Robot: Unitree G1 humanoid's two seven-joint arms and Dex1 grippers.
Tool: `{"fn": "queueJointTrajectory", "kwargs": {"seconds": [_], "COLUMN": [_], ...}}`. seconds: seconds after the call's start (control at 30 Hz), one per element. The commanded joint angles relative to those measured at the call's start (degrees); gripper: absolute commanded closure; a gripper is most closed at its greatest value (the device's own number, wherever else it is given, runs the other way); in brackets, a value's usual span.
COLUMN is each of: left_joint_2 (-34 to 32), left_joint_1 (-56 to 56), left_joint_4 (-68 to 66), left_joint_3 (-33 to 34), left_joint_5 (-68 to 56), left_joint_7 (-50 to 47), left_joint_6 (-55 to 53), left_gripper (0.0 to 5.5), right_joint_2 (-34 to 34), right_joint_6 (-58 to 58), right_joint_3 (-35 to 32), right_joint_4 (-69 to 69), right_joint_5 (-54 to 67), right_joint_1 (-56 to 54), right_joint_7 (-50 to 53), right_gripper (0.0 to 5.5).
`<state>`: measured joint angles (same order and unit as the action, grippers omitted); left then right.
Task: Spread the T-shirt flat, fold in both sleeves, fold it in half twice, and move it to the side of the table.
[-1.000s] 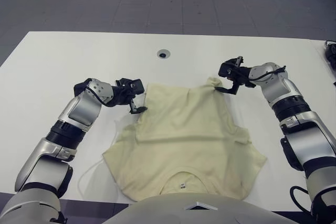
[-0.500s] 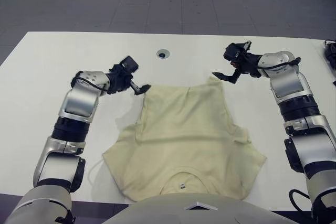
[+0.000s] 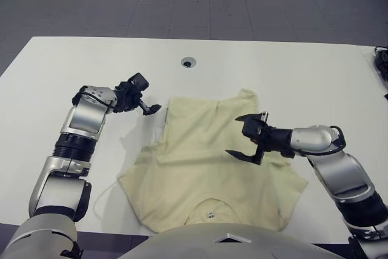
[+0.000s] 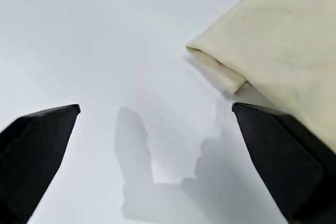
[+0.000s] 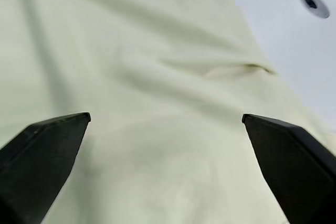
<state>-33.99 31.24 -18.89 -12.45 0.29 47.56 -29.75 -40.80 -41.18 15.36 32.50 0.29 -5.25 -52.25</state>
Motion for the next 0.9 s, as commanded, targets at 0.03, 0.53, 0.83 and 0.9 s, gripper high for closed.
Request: {"fn": "queueJointTrajectory", "kwargs": {"seconds": [0.03,0.53,0.83,0.9], "left_joint_2": [1.91,9.49,11.16,11.65], "left_joint_1": [1.32,8.49,8.06,8.61], "left_joint_4": [-5.01,-24.44,-31.17,-33.36], "left_joint_3": [-1.88,-2.68,-3.48,-3.28], "left_joint_5": [1.17,2.83,3.88,4.44], "left_joint_7": [0.75,-0.30,-0.63,-2.88], "left_joint_6": [2.08,10.64,15.84,17.15], "left_gripper": [0.12,1.72,3.37,3.65], "right_joint_2": [-2.31,-6.16,-8.83,-9.00], "right_joint_6": [0.42,4.36,6.18,6.34], "right_joint_3": [1.21,3.49,4.18,4.11], "right_joint_4": [0.71,-1.33,-0.61,-0.41], "right_joint_5": [-0.92,-1.67,-1.39,-1.26], "right_joint_1": [0.85,1.39,3.31,3.60], "right_joint_7": [0.87,0.88,-1.05,-1.16], "right_gripper": [0.11,0.10,0.10,0.10]}}
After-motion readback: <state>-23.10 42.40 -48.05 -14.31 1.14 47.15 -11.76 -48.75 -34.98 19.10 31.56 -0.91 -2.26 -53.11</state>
